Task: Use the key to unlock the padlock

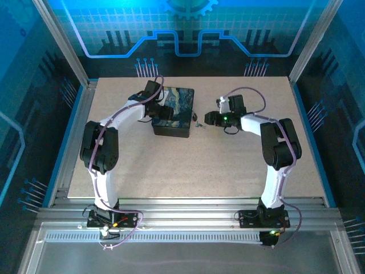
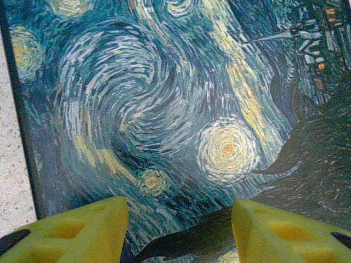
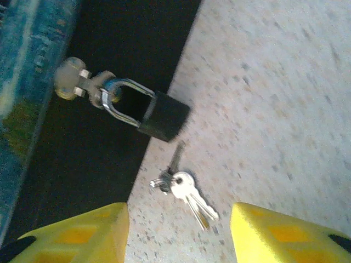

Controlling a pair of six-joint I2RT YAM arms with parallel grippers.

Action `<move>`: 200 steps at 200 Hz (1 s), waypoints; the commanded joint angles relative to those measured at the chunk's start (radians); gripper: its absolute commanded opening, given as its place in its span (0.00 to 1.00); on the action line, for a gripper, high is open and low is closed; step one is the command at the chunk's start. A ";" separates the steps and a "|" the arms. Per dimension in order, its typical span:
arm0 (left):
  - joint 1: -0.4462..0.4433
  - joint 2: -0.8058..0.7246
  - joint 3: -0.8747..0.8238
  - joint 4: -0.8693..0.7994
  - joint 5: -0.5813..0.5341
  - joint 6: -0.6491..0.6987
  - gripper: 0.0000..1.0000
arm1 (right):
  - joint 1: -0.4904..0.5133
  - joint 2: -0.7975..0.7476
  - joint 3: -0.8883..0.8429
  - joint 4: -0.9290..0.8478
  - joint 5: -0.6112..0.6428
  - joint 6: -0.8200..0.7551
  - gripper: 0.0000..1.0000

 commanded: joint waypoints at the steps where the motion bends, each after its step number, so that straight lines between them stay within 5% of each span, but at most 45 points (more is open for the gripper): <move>1: 0.014 -0.019 0.028 -0.127 0.034 -0.035 0.56 | 0.003 0.071 0.110 -0.098 -0.075 -0.224 0.56; 30: 0.014 -0.022 0.064 -0.151 0.060 -0.049 0.56 | 0.016 0.164 0.272 -0.255 -0.111 -0.349 0.75; 71: 0.012 -0.037 0.075 -0.162 0.056 -0.094 0.58 | 0.028 0.278 0.452 -0.386 -0.157 -0.362 0.76; 124: 0.029 -0.091 0.048 -0.162 0.146 -0.171 0.59 | 0.010 0.310 0.413 -0.051 -0.367 -0.119 0.77; 200: 0.045 -0.168 -0.053 -0.150 0.184 -0.233 0.58 | 0.077 0.449 0.636 -0.226 -0.422 -0.219 0.77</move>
